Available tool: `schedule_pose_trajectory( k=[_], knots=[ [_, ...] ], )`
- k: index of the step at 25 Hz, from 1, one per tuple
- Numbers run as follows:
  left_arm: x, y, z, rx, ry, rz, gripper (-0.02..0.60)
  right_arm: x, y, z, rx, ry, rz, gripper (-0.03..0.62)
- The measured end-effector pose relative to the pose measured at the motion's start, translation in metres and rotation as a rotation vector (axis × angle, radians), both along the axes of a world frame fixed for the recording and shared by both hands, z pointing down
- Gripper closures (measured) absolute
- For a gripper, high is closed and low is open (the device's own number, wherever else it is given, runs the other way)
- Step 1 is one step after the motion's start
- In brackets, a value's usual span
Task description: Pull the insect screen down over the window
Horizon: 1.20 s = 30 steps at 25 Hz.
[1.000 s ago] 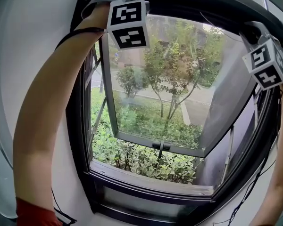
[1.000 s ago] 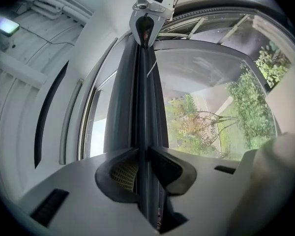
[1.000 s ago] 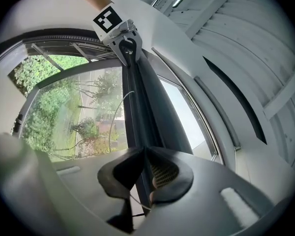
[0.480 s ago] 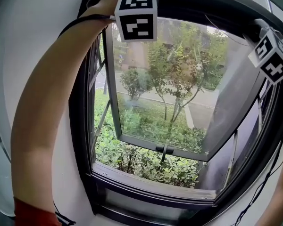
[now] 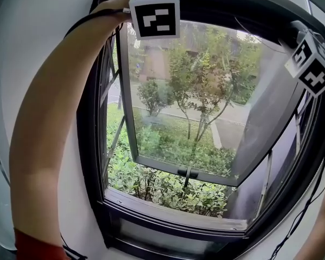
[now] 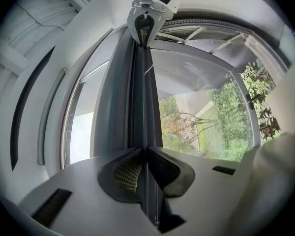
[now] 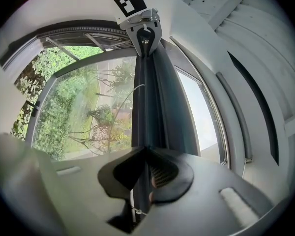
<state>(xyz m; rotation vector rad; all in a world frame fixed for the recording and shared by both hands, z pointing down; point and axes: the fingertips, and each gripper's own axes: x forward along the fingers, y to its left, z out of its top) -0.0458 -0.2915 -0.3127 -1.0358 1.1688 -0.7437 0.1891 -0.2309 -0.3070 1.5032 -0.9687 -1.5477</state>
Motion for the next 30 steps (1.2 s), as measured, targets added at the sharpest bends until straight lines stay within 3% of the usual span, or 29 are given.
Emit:
schedule_pose_trajectory(
  k=[7,18,30],
  knots=[
    [0.000,-0.001,0.000,-0.039,-0.031,-0.057,0.551,0.002,-0.002,0.001,-0.021,-0.002,0.008,0.554],
    [-0.002,0.002,0.006,-0.026,0.001,-0.054,0.554,0.001,0.000,0.007,-0.013,0.017,0.023,0.563],
    [-0.002,0.004,0.039,-0.045,-0.006,0.022,0.558,-0.001,0.004,0.040,-0.056,0.031,0.006,0.566]
  ],
)
